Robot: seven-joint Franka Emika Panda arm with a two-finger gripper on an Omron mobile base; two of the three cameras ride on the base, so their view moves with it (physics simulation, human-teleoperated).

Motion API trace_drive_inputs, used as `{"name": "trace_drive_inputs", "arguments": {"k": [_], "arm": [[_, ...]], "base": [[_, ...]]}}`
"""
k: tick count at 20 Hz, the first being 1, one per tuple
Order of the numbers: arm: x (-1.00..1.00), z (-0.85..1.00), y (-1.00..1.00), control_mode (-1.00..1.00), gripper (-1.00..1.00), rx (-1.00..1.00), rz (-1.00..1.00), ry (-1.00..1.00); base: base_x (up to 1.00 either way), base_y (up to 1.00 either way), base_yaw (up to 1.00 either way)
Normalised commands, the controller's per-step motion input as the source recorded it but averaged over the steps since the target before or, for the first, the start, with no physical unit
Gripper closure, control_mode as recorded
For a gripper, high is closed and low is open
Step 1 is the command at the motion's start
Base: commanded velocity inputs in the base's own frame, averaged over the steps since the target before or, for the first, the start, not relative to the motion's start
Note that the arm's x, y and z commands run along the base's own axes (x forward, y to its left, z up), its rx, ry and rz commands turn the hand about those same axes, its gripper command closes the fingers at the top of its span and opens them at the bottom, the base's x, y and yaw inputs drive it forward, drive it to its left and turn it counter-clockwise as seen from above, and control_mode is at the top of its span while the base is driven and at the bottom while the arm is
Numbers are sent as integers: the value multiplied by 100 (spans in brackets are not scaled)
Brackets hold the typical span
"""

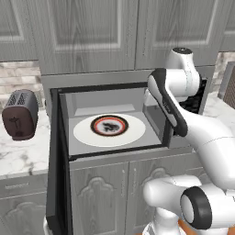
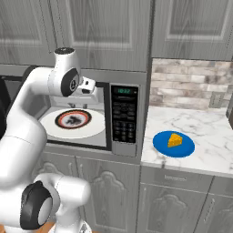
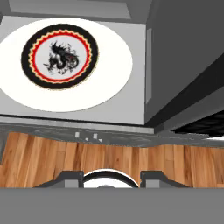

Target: Pick the cheese from the counter and place it in the microwave.

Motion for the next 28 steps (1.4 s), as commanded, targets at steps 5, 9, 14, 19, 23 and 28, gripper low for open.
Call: {"name": "trace_drive_inputs", "arguments": {"k": [5, 9, 14, 19, 23, 28], "arm": [[-23, -8, -11, -100, -100, 0, 0, -1], [-63, -15, -59, -100, -100, 5, 0, -5], [-48, -1, -93, -100, -100, 18, -5, -3], [-5, 0, -100, -100, -100, 20, -11, 6], [0, 0, -100, -100, -100, 24, -12, 5], [-1, -2, -100, -100, -100, 23, -12, 7]], "base": [[0, 0, 0], [0, 0, 0], [0, 0, 0], [0, 0, 0], [0, 0, 0], [0, 0, 0]]}}
